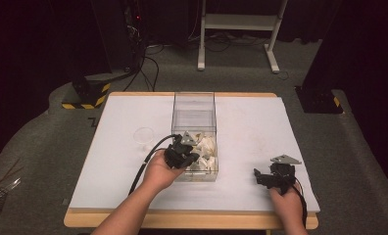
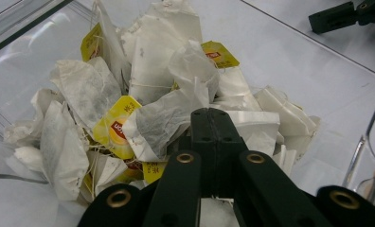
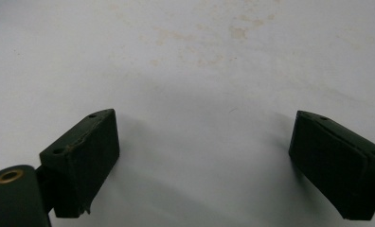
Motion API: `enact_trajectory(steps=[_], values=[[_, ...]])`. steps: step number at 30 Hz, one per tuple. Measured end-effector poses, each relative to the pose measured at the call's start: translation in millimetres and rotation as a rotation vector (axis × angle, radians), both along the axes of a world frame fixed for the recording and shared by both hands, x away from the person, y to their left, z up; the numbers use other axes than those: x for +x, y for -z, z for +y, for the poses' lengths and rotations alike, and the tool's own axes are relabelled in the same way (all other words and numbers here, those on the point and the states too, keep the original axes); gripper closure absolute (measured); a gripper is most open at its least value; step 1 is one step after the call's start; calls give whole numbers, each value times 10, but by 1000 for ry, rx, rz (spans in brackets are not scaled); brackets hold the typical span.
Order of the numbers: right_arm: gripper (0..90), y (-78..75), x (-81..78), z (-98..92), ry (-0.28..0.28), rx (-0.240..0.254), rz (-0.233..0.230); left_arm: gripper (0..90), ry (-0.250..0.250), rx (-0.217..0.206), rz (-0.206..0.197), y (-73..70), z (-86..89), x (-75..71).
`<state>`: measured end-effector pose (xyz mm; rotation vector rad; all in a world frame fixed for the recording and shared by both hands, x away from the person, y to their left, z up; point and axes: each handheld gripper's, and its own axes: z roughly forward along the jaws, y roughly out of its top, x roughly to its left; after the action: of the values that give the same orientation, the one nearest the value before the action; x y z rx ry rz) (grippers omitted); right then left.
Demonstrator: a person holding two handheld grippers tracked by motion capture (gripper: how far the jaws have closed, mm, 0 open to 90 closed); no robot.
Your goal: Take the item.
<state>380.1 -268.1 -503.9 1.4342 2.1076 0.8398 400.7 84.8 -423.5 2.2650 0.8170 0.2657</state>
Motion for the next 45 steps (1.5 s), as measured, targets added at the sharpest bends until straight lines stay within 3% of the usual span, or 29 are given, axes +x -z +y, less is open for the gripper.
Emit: enact_trajectory(steps=[11, 22, 26, 31, 45], values=[[94, 1, 0, 1, 1, 1, -2, 899, -28, -111, -37, -29, 155, -63], [94, 2, -1, 2, 1, 1, -2, 900, -50, -249, -123, -57, 376, -165], [95, 2, 0, 1, -2, -2, -5, 900, -53, -289, -134, -47, 436, -180], [95, 1, 0, 1, 0, 1, -2, 900, -40, -307, -131, -27, 470, -190], [96, 2, 0, 1, -2, -1, -4, 900, -61, -359, -229, -147, 606, -268]])
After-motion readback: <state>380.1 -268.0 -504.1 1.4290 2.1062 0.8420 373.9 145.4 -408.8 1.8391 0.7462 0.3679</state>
